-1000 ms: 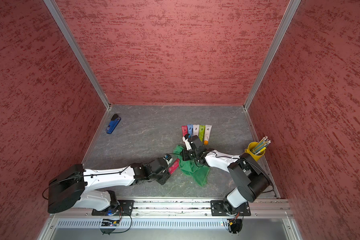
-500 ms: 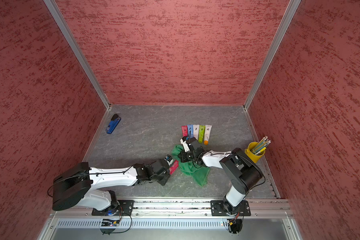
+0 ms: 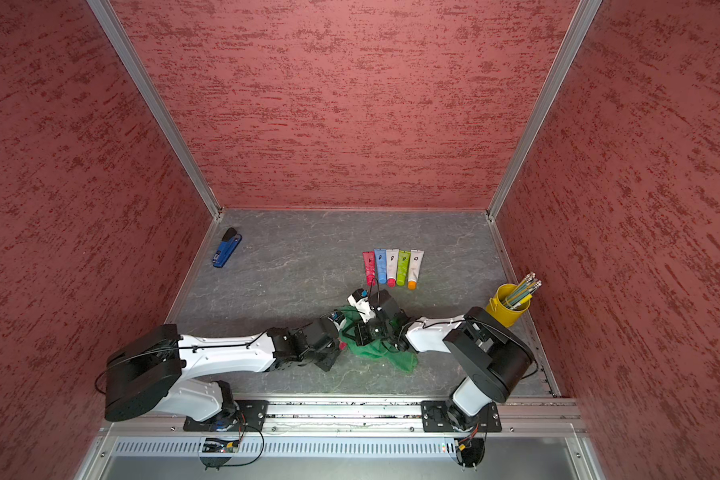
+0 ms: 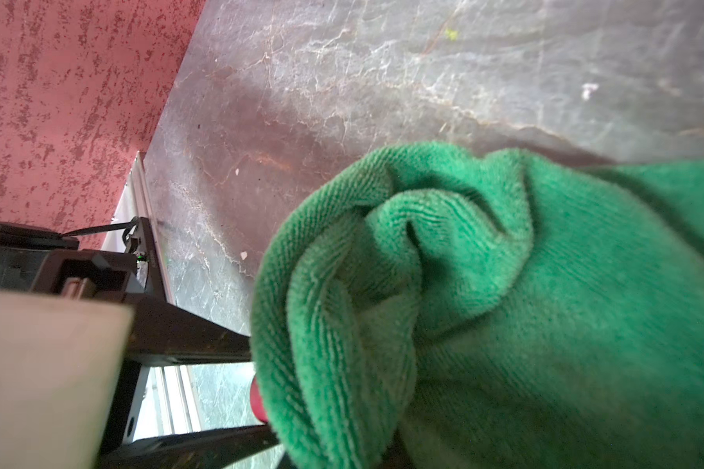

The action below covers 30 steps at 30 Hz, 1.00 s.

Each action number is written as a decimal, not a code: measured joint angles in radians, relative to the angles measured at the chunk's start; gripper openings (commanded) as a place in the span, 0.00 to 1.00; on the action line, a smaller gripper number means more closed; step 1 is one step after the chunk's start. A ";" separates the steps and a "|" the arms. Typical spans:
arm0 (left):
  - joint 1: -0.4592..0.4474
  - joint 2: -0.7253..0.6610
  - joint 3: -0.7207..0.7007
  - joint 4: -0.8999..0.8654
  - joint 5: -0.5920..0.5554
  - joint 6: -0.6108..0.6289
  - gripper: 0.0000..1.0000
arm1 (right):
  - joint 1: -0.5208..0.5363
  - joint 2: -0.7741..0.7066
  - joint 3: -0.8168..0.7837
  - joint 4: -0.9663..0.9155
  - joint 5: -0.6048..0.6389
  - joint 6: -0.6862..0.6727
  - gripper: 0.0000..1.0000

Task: Wipe the surface of the toothpaste tube
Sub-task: Wipe the dirt from the toothpaste tube.

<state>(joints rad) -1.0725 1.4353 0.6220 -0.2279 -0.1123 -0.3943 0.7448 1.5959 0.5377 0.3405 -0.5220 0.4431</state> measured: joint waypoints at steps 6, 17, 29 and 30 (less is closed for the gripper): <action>0.008 0.000 0.005 -0.007 -0.005 0.025 0.00 | -0.058 0.011 -0.012 0.035 -0.008 0.045 0.00; 0.019 0.000 0.005 0.030 -0.035 0.036 0.00 | -0.141 0.032 0.066 -0.076 0.142 0.047 0.00; 0.018 0.000 0.005 0.025 -0.038 0.036 0.00 | -0.171 -0.004 0.062 -0.146 0.273 0.029 0.00; 0.018 0.000 0.005 0.023 -0.038 0.036 0.00 | -0.162 0.003 0.062 -0.140 0.262 0.027 0.00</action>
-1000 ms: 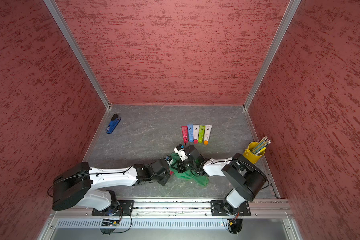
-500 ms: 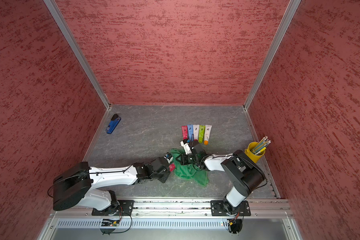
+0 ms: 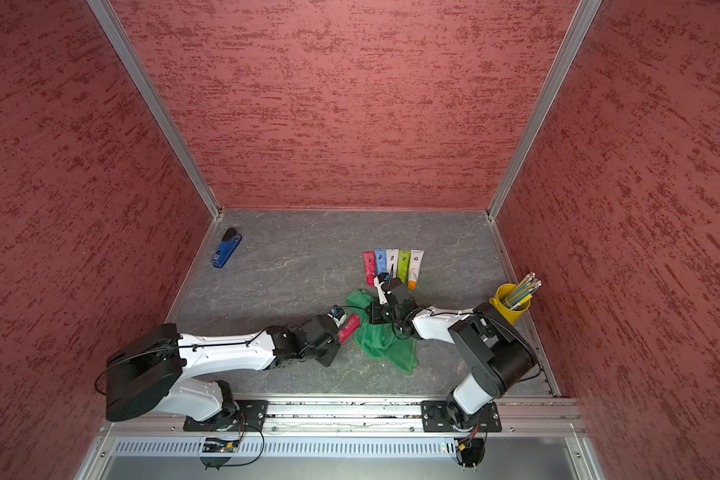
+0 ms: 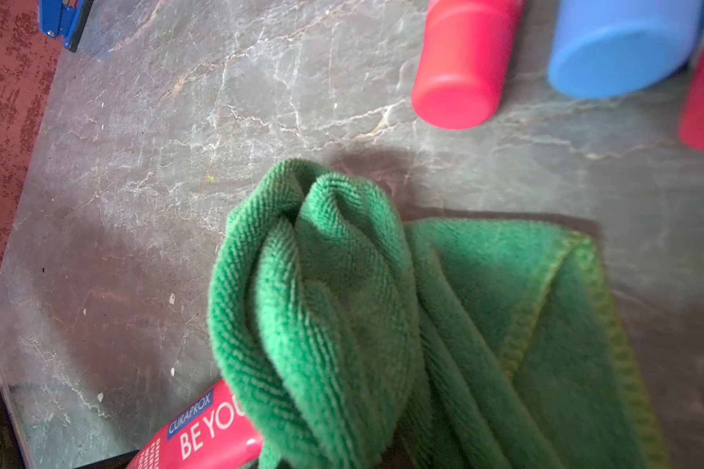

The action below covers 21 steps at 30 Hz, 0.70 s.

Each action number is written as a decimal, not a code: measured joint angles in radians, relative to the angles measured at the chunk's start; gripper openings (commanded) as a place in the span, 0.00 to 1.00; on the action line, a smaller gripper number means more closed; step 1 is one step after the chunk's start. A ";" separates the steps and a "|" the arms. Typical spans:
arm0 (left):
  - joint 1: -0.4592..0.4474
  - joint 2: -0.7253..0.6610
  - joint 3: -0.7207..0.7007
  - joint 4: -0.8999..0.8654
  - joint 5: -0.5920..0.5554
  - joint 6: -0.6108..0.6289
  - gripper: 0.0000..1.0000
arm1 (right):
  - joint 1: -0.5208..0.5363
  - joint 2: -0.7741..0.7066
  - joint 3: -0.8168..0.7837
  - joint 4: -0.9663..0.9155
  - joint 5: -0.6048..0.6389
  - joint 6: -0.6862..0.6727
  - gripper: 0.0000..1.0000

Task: Wipe the surface of the toothpaste tube
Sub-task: Wipe the dirt from the toothpaste tube.

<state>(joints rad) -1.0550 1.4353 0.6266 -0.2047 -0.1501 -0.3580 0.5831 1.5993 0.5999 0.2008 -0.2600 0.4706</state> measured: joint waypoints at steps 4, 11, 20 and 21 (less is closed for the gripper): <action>0.000 0.000 0.000 -0.023 0.000 0.002 0.00 | 0.035 0.023 0.000 0.042 -0.014 0.000 0.00; -0.002 0.000 0.000 -0.031 0.000 0.008 0.00 | 0.122 0.038 -0.027 0.168 -0.096 0.030 0.00; -0.002 -0.001 0.000 -0.032 0.001 0.009 0.00 | 0.175 0.045 -0.039 0.203 -0.218 0.033 0.00; -0.002 -0.002 0.000 -0.033 0.001 0.009 0.00 | 0.160 0.048 -0.035 0.196 -0.224 0.027 0.00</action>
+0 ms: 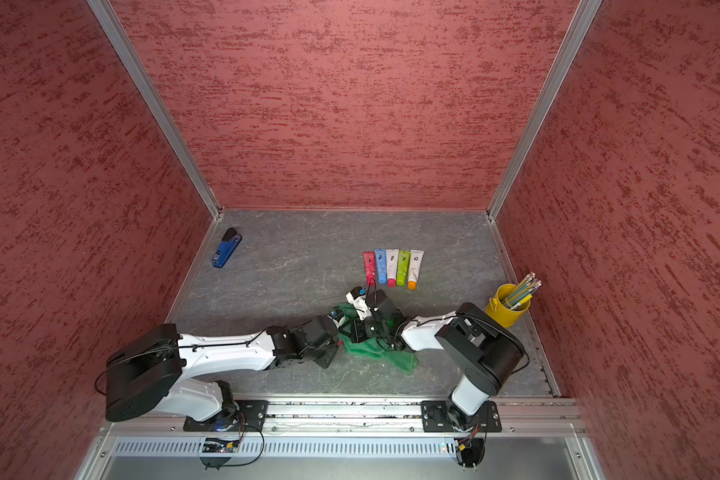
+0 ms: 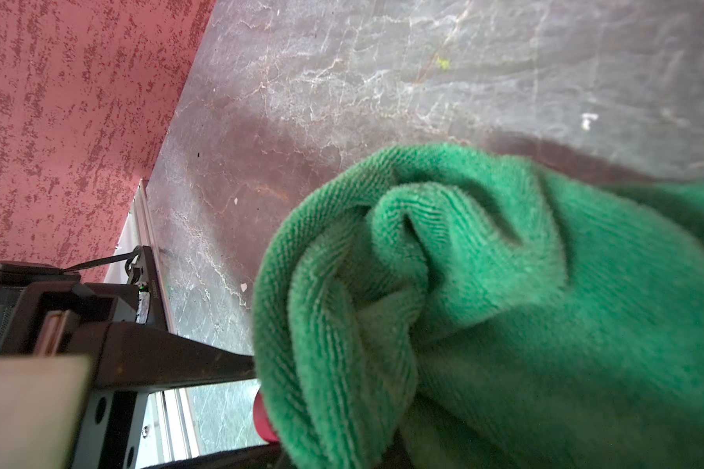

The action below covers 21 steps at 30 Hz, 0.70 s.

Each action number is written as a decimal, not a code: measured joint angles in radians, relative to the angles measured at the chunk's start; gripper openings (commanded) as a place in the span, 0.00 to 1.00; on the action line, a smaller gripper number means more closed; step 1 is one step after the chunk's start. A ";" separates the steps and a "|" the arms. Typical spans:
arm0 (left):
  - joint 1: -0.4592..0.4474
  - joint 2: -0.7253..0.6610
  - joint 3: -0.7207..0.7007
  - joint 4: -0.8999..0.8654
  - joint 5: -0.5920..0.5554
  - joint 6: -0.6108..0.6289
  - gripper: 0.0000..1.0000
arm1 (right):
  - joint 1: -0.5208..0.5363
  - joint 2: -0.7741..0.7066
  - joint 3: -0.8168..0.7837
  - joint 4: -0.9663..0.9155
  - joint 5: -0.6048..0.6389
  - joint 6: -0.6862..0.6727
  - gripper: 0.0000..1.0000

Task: Wipe the surface of the toothpaste tube
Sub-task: Wipe the dirt from the toothpaste tube.

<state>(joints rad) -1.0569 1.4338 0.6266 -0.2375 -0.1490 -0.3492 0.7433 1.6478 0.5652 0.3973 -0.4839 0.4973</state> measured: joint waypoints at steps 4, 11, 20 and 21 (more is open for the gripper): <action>-0.002 -0.001 0.000 0.014 -0.003 0.001 0.00 | -0.071 0.010 0.032 -0.060 -0.011 -0.021 0.00; -0.002 -0.011 0.000 0.032 -0.011 0.003 0.00 | -0.129 -0.011 0.083 -0.198 0.159 -0.046 0.00; -0.005 -0.014 0.000 0.043 -0.006 0.007 0.00 | -0.135 -0.059 0.067 -0.258 0.286 -0.060 0.00; -0.006 -0.014 0.000 0.043 -0.006 0.007 0.00 | -0.135 -0.061 0.065 -0.259 0.283 -0.061 0.00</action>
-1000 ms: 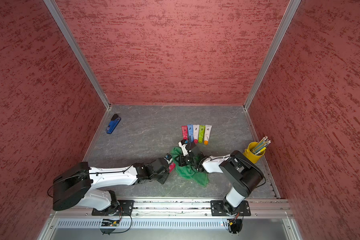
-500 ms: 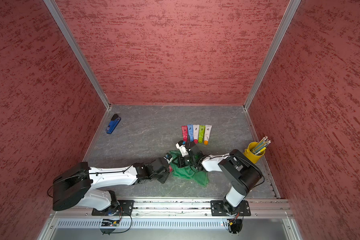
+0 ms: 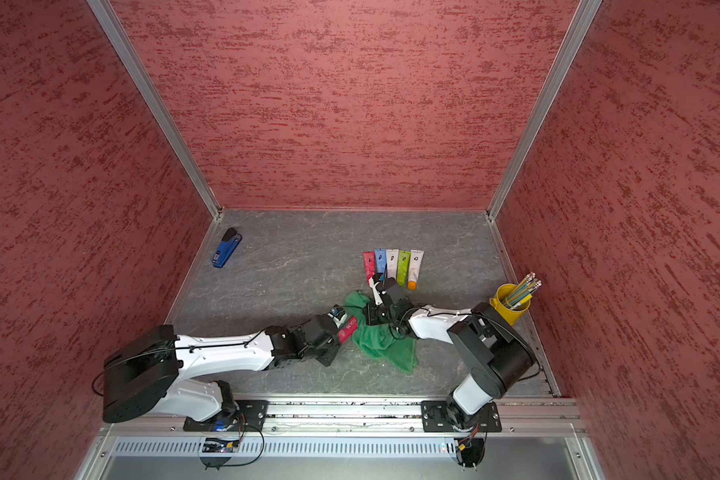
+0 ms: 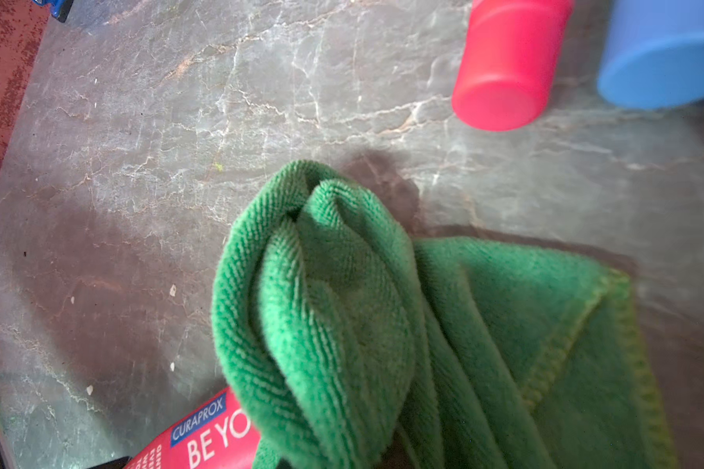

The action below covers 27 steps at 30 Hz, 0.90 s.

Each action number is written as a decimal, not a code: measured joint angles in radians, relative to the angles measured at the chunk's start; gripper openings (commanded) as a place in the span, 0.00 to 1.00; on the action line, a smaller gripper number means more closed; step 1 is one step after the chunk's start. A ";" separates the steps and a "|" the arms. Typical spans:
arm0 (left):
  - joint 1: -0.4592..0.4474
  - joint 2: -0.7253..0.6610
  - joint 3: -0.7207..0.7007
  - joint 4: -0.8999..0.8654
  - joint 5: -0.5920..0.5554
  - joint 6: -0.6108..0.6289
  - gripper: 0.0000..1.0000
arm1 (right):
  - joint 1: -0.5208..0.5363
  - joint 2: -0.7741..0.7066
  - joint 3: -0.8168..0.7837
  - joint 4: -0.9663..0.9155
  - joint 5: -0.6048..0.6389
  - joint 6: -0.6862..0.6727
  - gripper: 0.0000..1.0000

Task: Wipe the surface of the toothpaste tube
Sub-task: Wipe the dirt from the toothpaste tube.

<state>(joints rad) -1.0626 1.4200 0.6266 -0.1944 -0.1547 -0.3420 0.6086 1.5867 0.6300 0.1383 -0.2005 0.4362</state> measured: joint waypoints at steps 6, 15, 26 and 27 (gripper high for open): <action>-0.003 0.001 0.000 -0.020 0.000 0.007 0.00 | 0.031 0.016 -0.017 0.044 -0.075 -0.010 0.00; -0.003 0.002 -0.002 -0.061 0.018 0.007 0.00 | 0.156 0.029 -0.070 0.206 -0.213 0.031 0.00; -0.003 0.001 -0.003 -0.064 0.020 0.007 0.00 | 0.145 0.050 -0.065 0.210 -0.269 0.029 0.00; -0.003 0.001 -0.004 -0.056 0.019 0.007 0.00 | 0.128 0.049 -0.065 0.203 -0.272 0.026 0.00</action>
<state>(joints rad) -1.0660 1.4208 0.6224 -0.2501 -0.1352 -0.3351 0.7368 1.6360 0.5648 0.3416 -0.4725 0.4625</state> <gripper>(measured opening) 0.294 0.088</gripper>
